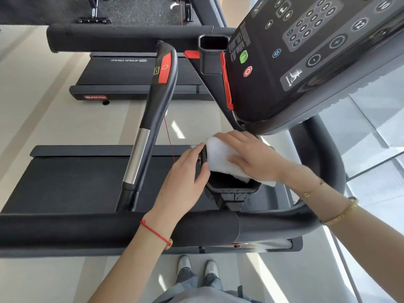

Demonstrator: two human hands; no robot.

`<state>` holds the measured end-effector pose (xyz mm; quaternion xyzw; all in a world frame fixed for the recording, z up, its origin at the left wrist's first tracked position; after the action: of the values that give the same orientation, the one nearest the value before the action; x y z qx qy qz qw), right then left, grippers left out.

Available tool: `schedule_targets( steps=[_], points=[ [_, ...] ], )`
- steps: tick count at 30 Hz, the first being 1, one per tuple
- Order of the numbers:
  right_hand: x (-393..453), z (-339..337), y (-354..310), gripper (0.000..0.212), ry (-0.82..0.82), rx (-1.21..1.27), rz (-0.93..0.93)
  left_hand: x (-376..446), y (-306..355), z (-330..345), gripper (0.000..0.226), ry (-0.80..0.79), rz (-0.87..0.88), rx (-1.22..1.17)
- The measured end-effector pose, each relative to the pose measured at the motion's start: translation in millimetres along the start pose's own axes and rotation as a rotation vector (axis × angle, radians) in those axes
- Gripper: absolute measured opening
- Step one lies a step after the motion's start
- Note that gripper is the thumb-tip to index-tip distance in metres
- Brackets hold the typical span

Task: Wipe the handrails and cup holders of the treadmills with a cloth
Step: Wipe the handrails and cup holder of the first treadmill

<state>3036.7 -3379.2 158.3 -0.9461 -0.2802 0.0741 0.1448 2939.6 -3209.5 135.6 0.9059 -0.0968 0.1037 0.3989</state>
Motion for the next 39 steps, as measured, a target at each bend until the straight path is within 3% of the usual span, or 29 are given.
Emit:
schedule_targets(
  steps=[3,6,11,14,20,25,28,32,36,39],
  points=[
    [12,-1,-7,0.050,-0.007,-0.062,0.049,0,-1,0,0.052,-0.007,-0.003,-0.011],
    [0,3,-1,0.049,0.010,0.050,0.182,-1,-1,-1,0.052,-0.013,0.011,-0.008],
    [-38,15,-3,0.066,0.110,0.263,0.432,0,0,-2,0.052,-0.011,0.030,-0.013],
    [-57,25,-6,0.071,0.088,0.409,0.554,0,-1,-1,0.052,-0.007,0.038,-0.014],
    [-20,4,3,0.050,-0.076,0.446,0.576,0,-2,-1,0.051,-0.008,0.036,-0.008],
    [-55,16,-5,0.050,-0.003,0.548,0.636,0,-1,0,0.051,-0.004,0.046,0.001],
    [-60,23,-6,0.030,0.075,0.498,0.585,0,-1,0,0.051,-0.001,0.040,0.003],
    [-30,11,-5,0.048,0.078,0.248,0.459,0,0,-1,0.051,0.003,0.030,-0.002],
    [8,12,-23,0.041,0.135,-0.203,0.205,0,1,-1,0.050,0.008,0.017,0.003],
    [23,8,-30,0.036,0.054,-0.190,0.086,-1,-1,-2,0.047,0.033,0.005,-0.003]
  ],
)
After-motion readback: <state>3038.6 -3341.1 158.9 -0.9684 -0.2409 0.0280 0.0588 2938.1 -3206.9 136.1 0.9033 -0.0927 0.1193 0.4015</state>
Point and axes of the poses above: each hand's wrist, its own x-axis towards the middle knuckle, its own z-axis out of the palm, y = z × x, the point moved 2 cm from there along x, towards the middle knuckle, and after that the axes turned 15 degrees about z, right-handed, at the moved point
